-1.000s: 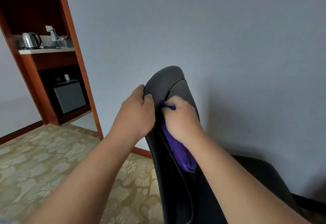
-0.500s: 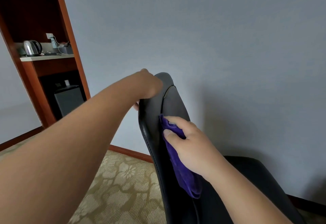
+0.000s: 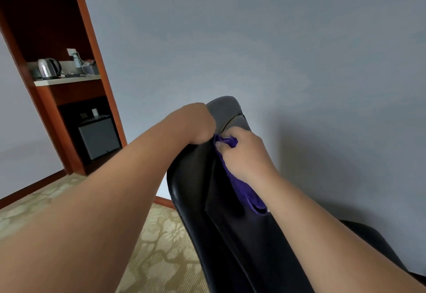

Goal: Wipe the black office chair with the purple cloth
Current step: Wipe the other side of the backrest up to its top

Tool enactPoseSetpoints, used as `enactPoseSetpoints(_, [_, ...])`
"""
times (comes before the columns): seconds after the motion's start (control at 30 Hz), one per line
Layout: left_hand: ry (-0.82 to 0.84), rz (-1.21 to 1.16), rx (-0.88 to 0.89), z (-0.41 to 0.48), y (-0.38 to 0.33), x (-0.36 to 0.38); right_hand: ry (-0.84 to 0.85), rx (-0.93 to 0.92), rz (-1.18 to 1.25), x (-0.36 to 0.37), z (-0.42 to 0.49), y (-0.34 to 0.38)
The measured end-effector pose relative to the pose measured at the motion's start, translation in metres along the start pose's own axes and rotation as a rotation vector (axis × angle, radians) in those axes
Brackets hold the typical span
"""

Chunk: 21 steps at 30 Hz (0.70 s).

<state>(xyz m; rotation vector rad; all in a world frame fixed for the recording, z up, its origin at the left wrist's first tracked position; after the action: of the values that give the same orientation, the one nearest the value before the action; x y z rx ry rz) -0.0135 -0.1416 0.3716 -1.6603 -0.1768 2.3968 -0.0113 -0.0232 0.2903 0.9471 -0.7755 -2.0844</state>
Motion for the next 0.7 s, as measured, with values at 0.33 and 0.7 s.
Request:
enactPoseSetpoints(0.33, [-0.039, -0.040, 0.003, 0.022, 0.015, 0.009, -0.052, 0.104, -0.107, 0.039, 0.098, -0.040])
enactPoseSetpoints(0.7, [-0.019, -0.027, 0.010, 0.031, 0.011, 0.011, -0.036, 0.112, 0.016, 0.031, 0.082, -0.037])
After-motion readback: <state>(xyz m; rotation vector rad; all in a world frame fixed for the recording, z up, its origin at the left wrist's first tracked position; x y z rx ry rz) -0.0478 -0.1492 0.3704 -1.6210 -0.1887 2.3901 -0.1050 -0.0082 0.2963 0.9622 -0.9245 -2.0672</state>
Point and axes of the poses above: each hand's wrist, its own z-axis towards the middle knuckle, its own x-axis out of the palm, y = z × x, the point moved 5 cm from there along z, towards the middle knuckle, and after that the axes turned 11 degrees about -y, right-handed, at the moved point
